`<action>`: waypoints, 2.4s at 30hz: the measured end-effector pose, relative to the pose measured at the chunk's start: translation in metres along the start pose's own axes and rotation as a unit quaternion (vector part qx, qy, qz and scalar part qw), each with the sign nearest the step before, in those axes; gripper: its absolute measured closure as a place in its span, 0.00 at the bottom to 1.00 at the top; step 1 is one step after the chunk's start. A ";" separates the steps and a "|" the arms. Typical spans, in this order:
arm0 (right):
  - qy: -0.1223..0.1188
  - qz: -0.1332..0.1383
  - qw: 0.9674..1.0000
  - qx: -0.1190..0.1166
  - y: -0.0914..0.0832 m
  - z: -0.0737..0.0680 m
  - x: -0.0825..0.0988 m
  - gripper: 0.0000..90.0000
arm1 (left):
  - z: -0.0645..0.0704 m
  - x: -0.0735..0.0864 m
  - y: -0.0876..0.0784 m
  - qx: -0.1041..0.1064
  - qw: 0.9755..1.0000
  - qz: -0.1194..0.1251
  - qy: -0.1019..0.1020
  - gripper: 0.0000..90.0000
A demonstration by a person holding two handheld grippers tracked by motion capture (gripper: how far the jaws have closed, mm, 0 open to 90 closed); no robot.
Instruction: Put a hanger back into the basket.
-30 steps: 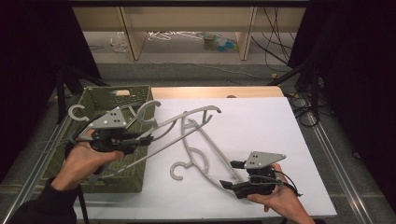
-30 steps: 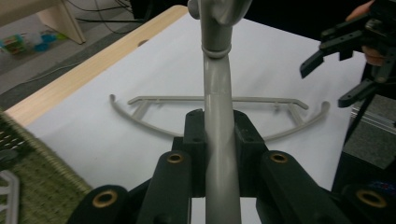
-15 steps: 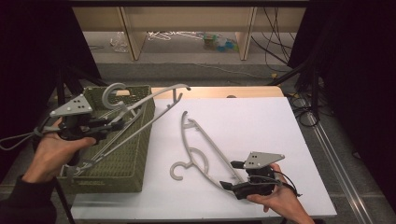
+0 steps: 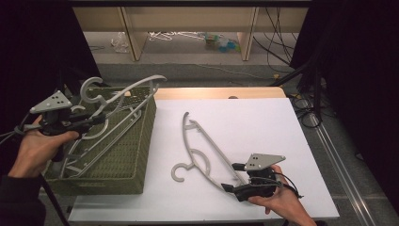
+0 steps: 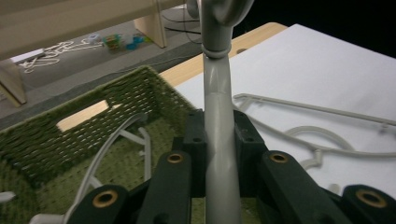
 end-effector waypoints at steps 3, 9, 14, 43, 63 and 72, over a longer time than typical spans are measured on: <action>0.001 -0.001 1.000 -0.001 0.000 0.000 0.000 0.28 | -0.010 0.004 0.002 -0.008 1.000 0.004 -0.001 0.87; 0.002 -0.004 1.000 -0.001 0.001 0.001 0.001 0.28 | -0.027 0.016 0.006 -0.022 1.000 0.001 -0.008 0.87; 0.003 -0.005 1.000 -0.003 0.001 0.000 0.001 0.28 | -0.039 0.025 0.007 -0.030 0.999 -0.002 -0.016 0.87; -0.001 -0.006 1.000 -0.004 0.002 0.000 0.002 0.28 | -0.056 0.074 0.041 -0.019 0.995 -0.091 -0.041 0.87; -0.004 -0.014 1.000 -0.009 0.004 -0.002 0.004 0.28 | -0.071 0.103 0.054 -0.056 0.985 -0.140 -0.082 0.84; -0.003 -0.013 1.000 -0.010 0.004 -0.001 0.005 0.28 | -0.084 0.112 0.051 -0.113 0.974 -0.162 -0.106 0.80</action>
Point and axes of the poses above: each handheld gripper's, and its own axes: y roughly forward along the jaws, x roughly out of its underside, z roughly to its right, the point moved 4 cm from there along y, roughly forward along the jaws, and after that the axes turned 3 degrees about y, right-handed, at the moved point
